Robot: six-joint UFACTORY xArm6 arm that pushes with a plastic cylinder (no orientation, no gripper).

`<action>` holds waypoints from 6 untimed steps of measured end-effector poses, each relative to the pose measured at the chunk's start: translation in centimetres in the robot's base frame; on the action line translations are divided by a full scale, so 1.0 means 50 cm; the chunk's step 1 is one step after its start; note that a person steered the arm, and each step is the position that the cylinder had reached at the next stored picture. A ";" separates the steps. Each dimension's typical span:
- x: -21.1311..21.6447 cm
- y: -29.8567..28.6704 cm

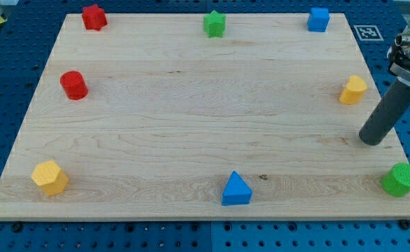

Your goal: Point your arm to the green circle

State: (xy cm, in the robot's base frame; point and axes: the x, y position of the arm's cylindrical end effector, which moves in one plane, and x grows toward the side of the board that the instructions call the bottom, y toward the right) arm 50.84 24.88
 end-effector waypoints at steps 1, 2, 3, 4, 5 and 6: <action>0.000 0.001; 0.007 0.075; 0.010 0.125; 0.011 0.125; 0.051 0.144; 0.055 0.150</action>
State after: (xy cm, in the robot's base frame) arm 53.59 32.37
